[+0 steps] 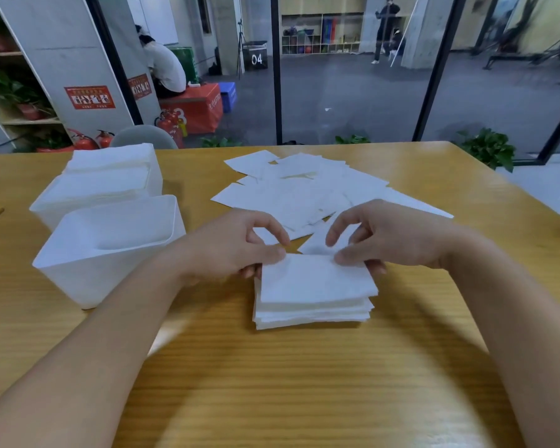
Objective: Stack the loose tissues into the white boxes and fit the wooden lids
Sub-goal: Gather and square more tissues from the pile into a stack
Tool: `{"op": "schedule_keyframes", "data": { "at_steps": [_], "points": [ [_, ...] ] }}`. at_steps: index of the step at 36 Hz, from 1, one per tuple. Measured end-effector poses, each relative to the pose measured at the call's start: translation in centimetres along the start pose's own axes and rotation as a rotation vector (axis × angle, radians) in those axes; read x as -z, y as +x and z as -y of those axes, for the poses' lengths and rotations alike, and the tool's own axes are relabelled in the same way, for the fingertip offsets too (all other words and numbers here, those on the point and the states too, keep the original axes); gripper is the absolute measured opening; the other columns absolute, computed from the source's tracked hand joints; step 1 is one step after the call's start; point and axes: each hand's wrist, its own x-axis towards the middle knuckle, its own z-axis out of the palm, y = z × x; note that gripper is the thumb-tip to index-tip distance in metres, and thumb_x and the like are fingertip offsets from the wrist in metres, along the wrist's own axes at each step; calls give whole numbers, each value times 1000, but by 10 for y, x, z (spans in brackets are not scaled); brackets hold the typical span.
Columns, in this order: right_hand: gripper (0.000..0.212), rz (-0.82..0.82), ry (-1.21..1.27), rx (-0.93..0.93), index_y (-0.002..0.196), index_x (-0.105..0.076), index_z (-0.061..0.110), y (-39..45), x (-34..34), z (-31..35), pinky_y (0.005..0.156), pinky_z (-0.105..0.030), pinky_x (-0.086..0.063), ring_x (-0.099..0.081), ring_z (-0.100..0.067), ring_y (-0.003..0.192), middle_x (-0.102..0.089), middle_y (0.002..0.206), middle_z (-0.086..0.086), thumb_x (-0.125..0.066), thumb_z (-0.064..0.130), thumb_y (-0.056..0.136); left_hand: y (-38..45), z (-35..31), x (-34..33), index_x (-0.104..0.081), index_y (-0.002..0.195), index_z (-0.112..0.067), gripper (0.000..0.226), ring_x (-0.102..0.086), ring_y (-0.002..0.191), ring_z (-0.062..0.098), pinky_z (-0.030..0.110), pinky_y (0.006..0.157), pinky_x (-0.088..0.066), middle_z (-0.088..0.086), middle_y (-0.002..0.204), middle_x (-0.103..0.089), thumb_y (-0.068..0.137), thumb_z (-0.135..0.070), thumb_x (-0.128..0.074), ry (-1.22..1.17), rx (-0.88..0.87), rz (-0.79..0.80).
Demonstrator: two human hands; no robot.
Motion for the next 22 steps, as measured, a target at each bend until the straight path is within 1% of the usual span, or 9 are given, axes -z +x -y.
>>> {"op": "schedule_keyframes", "data": {
  "at_steps": [2, 4, 7, 9, 13, 15, 17, 19, 22],
  "points": [
    [14, 35, -19, -28, 102, -74, 32, 1, -3, -2, 57, -21, -47, -60, -19, 57, -69, 66, -3, -84, 30, 92, 0, 1, -1, -72, 112, -41, 16, -61, 63, 15, 23, 63, -48, 3, 74, -76, 99, -39, -79, 54, 24, 56],
    [17, 41, -43, -42, 99, -72, 32, 2, -5, -4, 54, -18, -46, -59, -17, 56, -72, 68, 0, -86, 34, 89, 0, 2, -2, -70, 114, -41, 19, -60, 64, 14, 30, 71, -49, 4, 75, -77, 98, -41, -80, 88, 32, 85],
    [28, 41, -88, -68, 95, -73, 36, 3, -2, -7, 59, -24, -48, -62, -13, 60, -76, 73, -2, -91, 52, 80, 0, 3, -2, -71, 114, -41, 26, -57, 62, 11, 35, 73, -45, -4, 66, -69, 93, -50, -83, 169, 46, 91],
    [33, -22, -117, -65, 96, -76, 38, 5, 1, -12, 63, -29, -46, -63, -10, 61, -72, 69, 2, -89, 62, 77, 0, 3, 0, -73, 111, -40, 31, -50, 58, 11, 36, 71, -41, -6, 61, -58, 89, -56, -86, 169, 60, 58],
    [8, -276, -184, 19, 93, -82, 41, 15, 6, -25, 63, -26, -45, -60, -3, 62, -72, 75, 14, -86, 46, 88, 1, 6, 1, -77, 102, -34, 29, -44, 59, 14, 40, 72, -41, -5, 60, -52, 88, -58, -86, 129, 36, -47],
    [8, -303, -280, 16, 88, -81, 44, 19, 4, -29, 65, -22, -46, -64, 0, 75, -72, 86, 23, -88, 42, 86, 4, 6, -2, -78, 97, -33, 25, -48, 61, 19, 42, 72, -44, -4, 61, -55, 93, -57, -81, 119, -5, -139],
    [10, -281, -317, 0, 86, -80, 43, 22, 0, -33, 64, -18, -46, -63, 3, 76, -72, 89, 24, -90, 43, 85, 7, 6, -7, -79, 94, -33, 22, -56, 65, 28, 45, 71, -48, -2, 63, -60, 98, -55, -77, 132, -36, -210],
    [12, -277, -294, -6, 86, -80, 42, 25, -2, -37, 61, -15, -47, -62, 2, 71, -73, 88, 22, -92, 42, 84, 9, 6, -11, -80, 93, -35, 21, -63, 69, 25, 42, 69, -50, -4, 67, -68, 101, -54, -74, 157, -55, -234],
    [12, -301, -269, -7, 85, -80, 43, 28, -3, -40, 60, -16, -45, -63, 2, 70, -73, 84, 22, -91, 40, 85, 12, 9, -16, -81, 90, -39, 18, -59, 65, 6, 25, 65, -46, -10, 74, -71, 102, -51, -74, 178, -58, -244]
  ]
}}
